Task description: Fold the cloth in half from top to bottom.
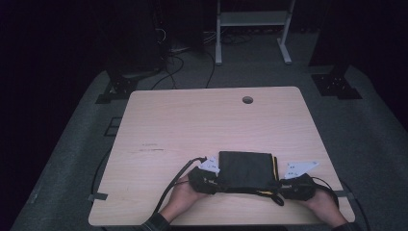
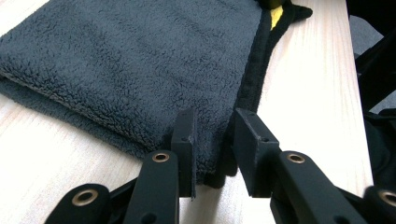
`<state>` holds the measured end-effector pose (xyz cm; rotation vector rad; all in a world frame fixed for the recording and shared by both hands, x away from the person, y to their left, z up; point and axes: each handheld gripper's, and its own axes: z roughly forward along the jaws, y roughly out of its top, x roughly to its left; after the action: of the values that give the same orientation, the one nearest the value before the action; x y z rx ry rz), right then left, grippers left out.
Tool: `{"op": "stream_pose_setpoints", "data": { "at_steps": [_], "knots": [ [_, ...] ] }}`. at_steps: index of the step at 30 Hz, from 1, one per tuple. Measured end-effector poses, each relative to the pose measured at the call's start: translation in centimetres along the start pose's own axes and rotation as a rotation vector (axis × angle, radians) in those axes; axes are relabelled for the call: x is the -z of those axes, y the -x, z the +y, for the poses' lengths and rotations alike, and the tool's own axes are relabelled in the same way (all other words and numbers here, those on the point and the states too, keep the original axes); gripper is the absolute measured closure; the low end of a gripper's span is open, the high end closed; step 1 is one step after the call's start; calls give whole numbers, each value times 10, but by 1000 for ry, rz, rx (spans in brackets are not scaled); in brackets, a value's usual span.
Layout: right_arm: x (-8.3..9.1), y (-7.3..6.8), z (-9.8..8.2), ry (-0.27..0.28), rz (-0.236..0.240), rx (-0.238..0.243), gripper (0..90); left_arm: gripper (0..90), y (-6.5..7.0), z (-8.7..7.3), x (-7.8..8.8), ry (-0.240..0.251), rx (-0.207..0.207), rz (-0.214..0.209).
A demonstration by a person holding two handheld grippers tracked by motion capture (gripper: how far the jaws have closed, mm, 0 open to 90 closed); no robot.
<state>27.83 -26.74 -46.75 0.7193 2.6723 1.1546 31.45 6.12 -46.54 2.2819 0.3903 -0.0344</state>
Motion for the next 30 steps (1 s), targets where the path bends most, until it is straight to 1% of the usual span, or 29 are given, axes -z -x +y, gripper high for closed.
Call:
{"op": "stream_pose_setpoints", "data": {
  "at_steps": [1, 3, 5, 6, 7, 10, 13, 15, 17, 18, 20, 21, 23, 27, 30],
  "knots": [
    [0, -1, 0, -2, -6, 5, 740, 686, 1, 0, 0, 2, -7, 8],
    [0, -1, 2, -5, -1, 3, 698, 634, 4, 0, 2, -6, -21, 19],
    [1, 2, 3, 9, -3, -18, 623, 580, 5, 0, 5, 1, -16, 25],
    [2, 3, 3, 19, -15, -25, 573, 543, 5, 0, 7, 6, -11, 31],
    [3, 5, 3, 25, -43, -33, 528, 504, 4, 0, 10, 10, -10, 44],
    [8, 12, 0, 51, -104, -72, 412, 375, 0, -4, 20, 26, 12, 86],
    [13, 20, -3, 78, -172, -121, 293, 276, -5, -9, 30, 40, 40, 112],
    [17, 26, -5, 100, -216, -161, 229, 246, -8, -14, 38, 50, 44, 142],
    [22, 30, -7, 113, -262, -200, 171, 196, -10, -18, 46, 59, 55, 168],
    [25, 32, -8, 124, -279, -217, 154, 182, -11, -21, 51, 66, 59, 181],
    [30, 35, -12, 148, -296, -247, 129, 146, -14, -26, 60, 77, 73, 207],
    [32, 37, -14, 156, -313, -253, 129, 124, -15, -29, 64, 79, 84, 223],
    [35, 40, -17, 157, -335, -274, 121, 88, -17, -35, 72, 85, 94, 246],
    [37, 44, -25, 150, -374, -286, 78, 34, -21, -50, 86, 77, 132, 296],
    [37, 46, -30, 138, -385, -297, 76, 20, -24, -63, 98, 70, 164, 326]
  ]
}}
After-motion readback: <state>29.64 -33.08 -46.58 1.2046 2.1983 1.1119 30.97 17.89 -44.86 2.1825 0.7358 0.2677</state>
